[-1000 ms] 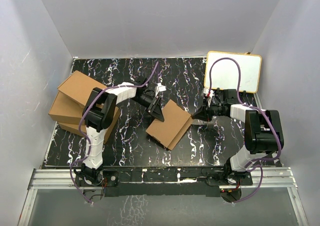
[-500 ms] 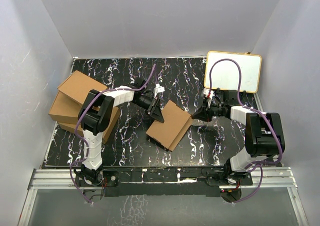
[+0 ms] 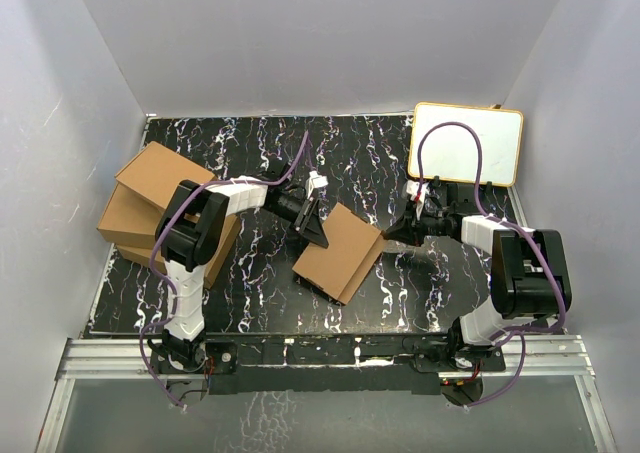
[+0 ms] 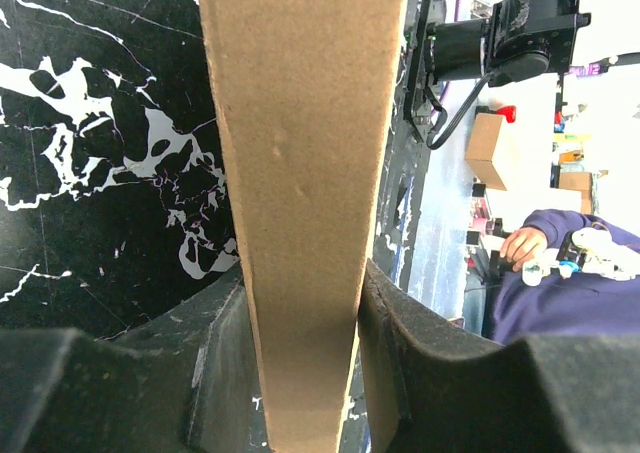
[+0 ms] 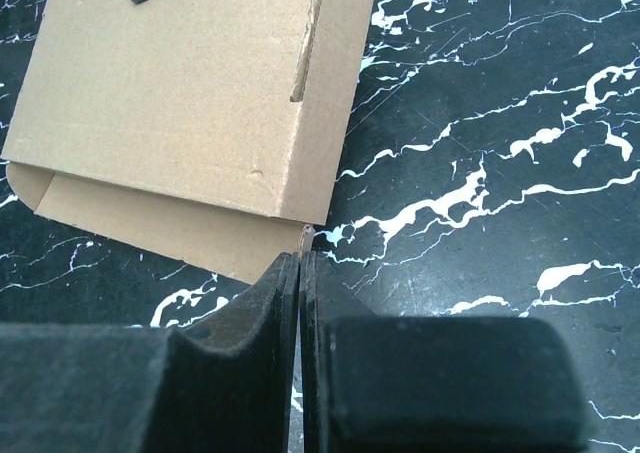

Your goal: Fold the paper box

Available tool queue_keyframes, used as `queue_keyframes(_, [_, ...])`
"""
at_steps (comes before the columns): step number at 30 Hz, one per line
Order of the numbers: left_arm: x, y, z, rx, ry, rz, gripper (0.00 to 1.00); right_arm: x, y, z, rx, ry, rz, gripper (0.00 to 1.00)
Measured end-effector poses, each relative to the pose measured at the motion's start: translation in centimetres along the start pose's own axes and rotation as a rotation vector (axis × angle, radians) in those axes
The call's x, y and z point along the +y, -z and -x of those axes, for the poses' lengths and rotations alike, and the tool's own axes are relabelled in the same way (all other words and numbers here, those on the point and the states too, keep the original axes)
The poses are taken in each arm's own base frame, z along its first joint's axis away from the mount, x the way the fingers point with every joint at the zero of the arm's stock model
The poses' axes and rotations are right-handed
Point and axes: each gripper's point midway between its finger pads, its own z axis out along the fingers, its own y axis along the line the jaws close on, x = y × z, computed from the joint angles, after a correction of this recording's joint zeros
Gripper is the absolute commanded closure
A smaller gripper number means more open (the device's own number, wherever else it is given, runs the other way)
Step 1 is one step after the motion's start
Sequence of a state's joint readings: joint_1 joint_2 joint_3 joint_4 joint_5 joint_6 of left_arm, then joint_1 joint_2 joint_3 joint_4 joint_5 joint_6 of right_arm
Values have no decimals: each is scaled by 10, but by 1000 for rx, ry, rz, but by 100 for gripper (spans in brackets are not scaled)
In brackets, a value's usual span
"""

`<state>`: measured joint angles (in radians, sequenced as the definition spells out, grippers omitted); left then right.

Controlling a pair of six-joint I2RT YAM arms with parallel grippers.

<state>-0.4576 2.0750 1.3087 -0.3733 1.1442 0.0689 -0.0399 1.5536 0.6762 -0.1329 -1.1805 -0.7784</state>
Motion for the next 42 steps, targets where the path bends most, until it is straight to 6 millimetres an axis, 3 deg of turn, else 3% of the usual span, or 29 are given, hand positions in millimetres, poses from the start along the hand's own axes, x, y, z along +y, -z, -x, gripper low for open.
queue_keyframes(32, [-1, 10, 19, -81, 105, -70, 98, 0, 0, 6, -7, 76, 3, 92])
queue_keyframes(42, [-8, 13, 29, -105, 122, -113, 98, -1, 5, 24, -27, 127, -23, 92])
